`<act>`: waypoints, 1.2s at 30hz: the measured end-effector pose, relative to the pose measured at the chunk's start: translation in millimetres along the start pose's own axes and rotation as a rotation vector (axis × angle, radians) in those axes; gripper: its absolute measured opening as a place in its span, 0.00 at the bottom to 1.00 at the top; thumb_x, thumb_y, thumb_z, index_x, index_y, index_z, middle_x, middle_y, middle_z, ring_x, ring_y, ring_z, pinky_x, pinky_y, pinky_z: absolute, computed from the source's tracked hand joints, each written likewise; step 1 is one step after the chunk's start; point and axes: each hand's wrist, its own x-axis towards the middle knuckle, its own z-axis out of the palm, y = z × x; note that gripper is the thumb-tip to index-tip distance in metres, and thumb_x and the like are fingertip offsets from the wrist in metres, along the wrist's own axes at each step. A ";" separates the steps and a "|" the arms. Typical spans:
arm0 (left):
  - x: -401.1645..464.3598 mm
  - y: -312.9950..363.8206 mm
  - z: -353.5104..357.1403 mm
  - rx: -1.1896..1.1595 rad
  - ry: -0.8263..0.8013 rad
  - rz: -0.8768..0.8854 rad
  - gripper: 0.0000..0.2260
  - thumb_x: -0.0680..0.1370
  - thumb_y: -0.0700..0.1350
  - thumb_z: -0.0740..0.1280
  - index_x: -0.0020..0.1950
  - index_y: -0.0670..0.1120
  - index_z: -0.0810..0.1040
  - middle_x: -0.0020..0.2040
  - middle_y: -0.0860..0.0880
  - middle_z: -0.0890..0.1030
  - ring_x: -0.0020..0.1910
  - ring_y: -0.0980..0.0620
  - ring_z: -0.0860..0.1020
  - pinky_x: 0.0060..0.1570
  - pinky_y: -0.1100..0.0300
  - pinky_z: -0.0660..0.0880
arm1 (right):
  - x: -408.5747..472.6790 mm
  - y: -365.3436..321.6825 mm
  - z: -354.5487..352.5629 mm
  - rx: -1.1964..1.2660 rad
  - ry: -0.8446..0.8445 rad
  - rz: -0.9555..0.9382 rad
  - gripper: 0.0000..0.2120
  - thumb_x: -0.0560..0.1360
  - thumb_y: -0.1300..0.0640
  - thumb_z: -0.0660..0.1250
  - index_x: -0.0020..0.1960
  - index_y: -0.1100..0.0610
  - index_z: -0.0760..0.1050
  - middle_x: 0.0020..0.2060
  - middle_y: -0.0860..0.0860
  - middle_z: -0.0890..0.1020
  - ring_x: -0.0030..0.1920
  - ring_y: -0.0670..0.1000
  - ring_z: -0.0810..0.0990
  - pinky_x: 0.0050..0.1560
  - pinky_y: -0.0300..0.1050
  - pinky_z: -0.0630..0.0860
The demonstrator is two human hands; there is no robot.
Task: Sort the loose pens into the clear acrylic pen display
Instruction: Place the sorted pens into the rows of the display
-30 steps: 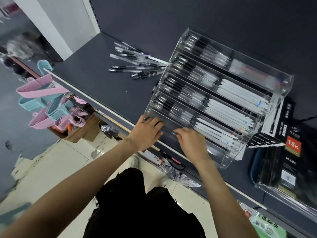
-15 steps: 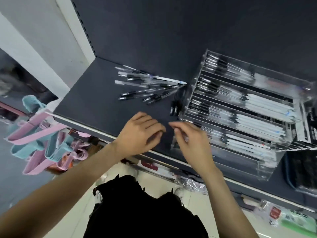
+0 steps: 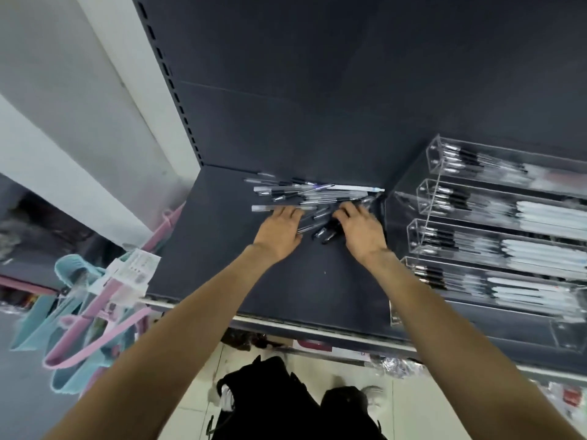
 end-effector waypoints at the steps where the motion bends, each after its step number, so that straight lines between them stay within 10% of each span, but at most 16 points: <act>1: 2.6 -0.6 0.7 0.002 0.003 -0.001 0.21 0.80 0.45 0.63 0.71 0.43 0.65 0.68 0.45 0.68 0.69 0.45 0.64 0.66 0.52 0.67 | 2.7 0.4 -1.9 -0.053 -0.010 -0.023 0.21 0.75 0.67 0.58 0.66 0.56 0.68 0.67 0.54 0.67 0.65 0.58 0.66 0.63 0.50 0.67; 15: -1.4 -9.8 -19.6 0.212 -0.243 -0.058 0.14 0.79 0.49 0.65 0.57 0.39 0.74 0.55 0.43 0.79 0.56 0.44 0.76 0.55 0.54 0.73 | 9.4 -0.2 -21.6 -0.454 -0.133 -0.355 0.16 0.77 0.66 0.56 0.62 0.58 0.71 0.54 0.52 0.78 0.59 0.55 0.73 0.41 0.45 0.69; 18: -9.3 -13.2 -19.8 0.046 -0.177 -0.080 0.11 0.78 0.48 0.66 0.55 0.41 0.76 0.53 0.44 0.80 0.54 0.46 0.78 0.55 0.56 0.73 | 0.1 -8.4 -35.5 -0.443 0.002 -0.305 0.13 0.68 0.61 0.70 0.52 0.53 0.78 0.42 0.48 0.82 0.46 0.50 0.80 0.35 0.41 0.72; 20: -18.3 -17.3 -23.0 -0.313 -0.093 -0.167 0.08 0.77 0.47 0.69 0.52 0.44 0.79 0.49 0.47 0.82 0.49 0.51 0.79 0.52 0.62 0.72 | -9.9 -12.1 -48.5 -0.276 0.228 -0.177 0.16 0.56 0.60 0.79 0.41 0.52 0.79 0.30 0.47 0.80 0.31 0.51 0.80 0.27 0.38 0.71; 22: -31.0 -12.9 -32.1 -0.846 -0.027 -0.230 0.05 0.77 0.45 0.69 0.50 0.46 0.80 0.45 0.49 0.81 0.45 0.55 0.78 0.49 0.65 0.72 | -21.5 -13.9 -64.3 0.088 0.399 -0.013 0.11 0.65 0.57 0.76 0.46 0.54 0.78 0.34 0.51 0.82 0.34 0.57 0.81 0.32 0.43 0.72; 26: -50.2 8.3 -49.2 -1.566 -0.003 -0.196 0.09 0.80 0.40 0.62 0.56 0.41 0.79 0.41 0.49 0.77 0.41 0.55 0.78 0.49 0.60 0.79 | -33.9 -16.8 -81.1 0.992 0.299 0.173 0.08 0.72 0.59 0.72 0.50 0.60 0.78 0.42 0.52 0.83 0.43 0.52 0.81 0.46 0.44 0.75; 29: -55.8 19.0 -54.5 -1.649 -0.002 -0.212 0.08 0.81 0.40 0.60 0.56 0.42 0.77 0.43 0.49 0.78 0.43 0.54 0.81 0.48 0.59 0.80 | -35.5 -16.1 -80.8 1.450 0.072 0.185 0.07 0.72 0.66 0.70 0.48 0.57 0.76 0.44 0.52 0.82 0.49 0.52 0.81 0.51 0.49 0.80; 36: -64.7 26.5 -56.7 -1.520 -0.039 -0.215 0.07 0.81 0.44 0.61 0.54 0.46 0.77 0.53 0.48 0.83 0.48 0.51 0.83 0.52 0.57 0.79 | -35.0 -11.5 -87.5 1.493 -0.142 0.156 0.07 0.72 0.64 0.70 0.50 0.58 0.77 0.44 0.53 0.82 0.43 0.46 0.83 0.42 0.38 0.80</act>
